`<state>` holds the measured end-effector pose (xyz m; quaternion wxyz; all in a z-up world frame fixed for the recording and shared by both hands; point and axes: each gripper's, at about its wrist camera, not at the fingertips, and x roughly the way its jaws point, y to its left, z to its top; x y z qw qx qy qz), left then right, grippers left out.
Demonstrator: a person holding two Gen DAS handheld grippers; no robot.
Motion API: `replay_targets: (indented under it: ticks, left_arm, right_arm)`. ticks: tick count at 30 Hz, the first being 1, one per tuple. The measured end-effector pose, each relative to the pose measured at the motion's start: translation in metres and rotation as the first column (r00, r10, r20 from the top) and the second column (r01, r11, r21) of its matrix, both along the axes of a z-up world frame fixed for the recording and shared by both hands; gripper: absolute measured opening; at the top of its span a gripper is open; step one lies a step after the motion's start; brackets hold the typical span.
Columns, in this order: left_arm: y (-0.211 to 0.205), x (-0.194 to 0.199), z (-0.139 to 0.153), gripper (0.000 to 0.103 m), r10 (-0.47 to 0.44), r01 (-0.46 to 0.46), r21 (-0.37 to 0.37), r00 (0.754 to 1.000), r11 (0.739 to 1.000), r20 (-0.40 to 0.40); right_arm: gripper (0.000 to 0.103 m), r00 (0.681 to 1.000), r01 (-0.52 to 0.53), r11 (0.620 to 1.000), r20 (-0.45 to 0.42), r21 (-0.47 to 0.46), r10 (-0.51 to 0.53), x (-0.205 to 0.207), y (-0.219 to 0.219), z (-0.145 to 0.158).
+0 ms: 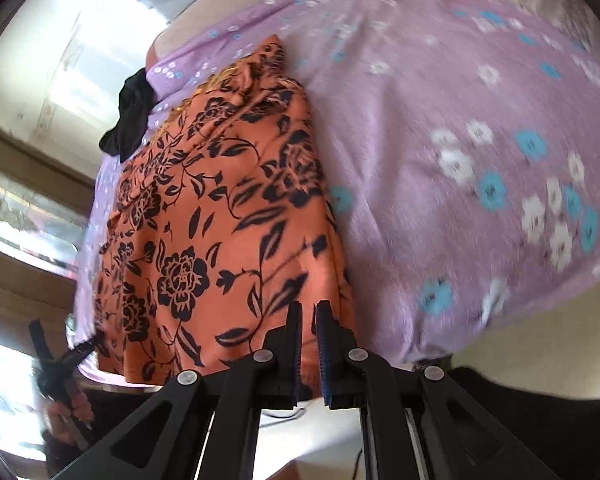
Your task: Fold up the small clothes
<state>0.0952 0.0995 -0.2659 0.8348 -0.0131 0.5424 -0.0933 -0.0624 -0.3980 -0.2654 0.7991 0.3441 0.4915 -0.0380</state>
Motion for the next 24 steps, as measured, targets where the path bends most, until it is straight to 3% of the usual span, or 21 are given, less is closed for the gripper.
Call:
replay_targets:
  ticks: [2, 4, 6, 8, 9, 10, 11, 12, 15, 21, 22, 23, 24]
  left_arm:
    - [0.003, -0.004, 0.001, 0.036, 0.004, -0.005, -0.029, 1.0, 1.0, -0.02]
    - [0.008, -0.008, 0.001, 0.037, 0.016, -0.018, -0.047, 0.999, 0.999, -0.03]
    - [0.016, -0.011, 0.001, 0.052, 0.041, -0.043, -0.056, 0.998, 0.998, -0.04]
    - [0.023, -0.013, 0.002, 0.069, 0.074, -0.076, -0.059, 0.996, 0.995, -0.04]
    - [0.025, -0.014, 0.004, 0.07, 0.086, -0.088, -0.065, 0.996, 0.994, -0.038]
    - [0.027, -0.014, 0.005, 0.072, 0.09, -0.093, -0.067, 0.995, 0.993, -0.04]
    - [0.028, -0.014, 0.006, 0.076, 0.093, -0.096, -0.063, 0.995, 0.993, -0.048]
    - [0.029, -0.015, 0.005, 0.079, 0.096, -0.099, -0.054, 0.993, 0.994, -0.063]
    - [0.03, -0.018, 0.001, 0.08, 0.101, -0.106, -0.052, 0.991, 0.993, -0.087]
    - [0.027, -0.026, -0.006, 0.079, 0.082, -0.087, -0.05, 0.991, 0.995, -0.106]
    - [0.022, -0.028, -0.007, 0.075, 0.058, -0.063, -0.045, 0.993, 0.997, -0.103]
    - [0.017, -0.029, -0.009, 0.059, 0.032, -0.036, -0.038, 0.994, 0.999, -0.103]
    - [0.01, -0.03, -0.013, 0.051, 0.002, -0.005, -0.024, 0.994, 1.0, -0.114]
  right_arm:
    - [0.01, 0.999, 0.031, 1.0, -0.013, -0.004, -0.031, -0.005, -0.003, -0.003]
    - [0.01, 0.993, 0.098, 0.995, 0.071, 0.014, -0.099, -0.015, -0.008, 0.006]
    - [0.01, 0.944, 0.173, 0.985, 0.282, 0.012, -0.169, -0.038, -0.01, 0.033]
    - [0.01, 0.91, 0.199, 0.978, 0.38, -0.058, -0.163, -0.049, -0.006, 0.051]
    - [0.023, 0.909, 0.209, 0.974, 0.384, -0.082, -0.163, -0.051, -0.005, 0.054]
    - [0.06, 0.915, 0.213, 0.974, 0.367, -0.081, -0.169, -0.051, -0.005, 0.052]
    - [0.081, 0.926, 0.219, 0.974, 0.329, -0.061, -0.187, -0.051, -0.007, 0.047]
    - [0.096, 0.927, 0.243, 0.97, 0.3, -0.02, -0.226, -0.052, -0.009, 0.039]
    - [0.096, 0.942, 0.238, 0.969, 0.226, 0.07, -0.247, -0.049, -0.012, 0.022]
    - [0.094, 0.98, 0.179, 0.982, 0.079, 0.059, -0.184, -0.034, 0.005, -0.004]
    - [0.091, 0.983, 0.175, 0.983, 0.05, 0.064, -0.178, -0.031, 0.008, -0.009]
    - [0.086, 0.984, 0.174, 0.983, 0.027, 0.062, -0.176, -0.027, 0.011, -0.013]
    - [0.07, 0.986, 0.167, 0.984, -0.01, 0.054, -0.167, -0.022, 0.015, -0.02]
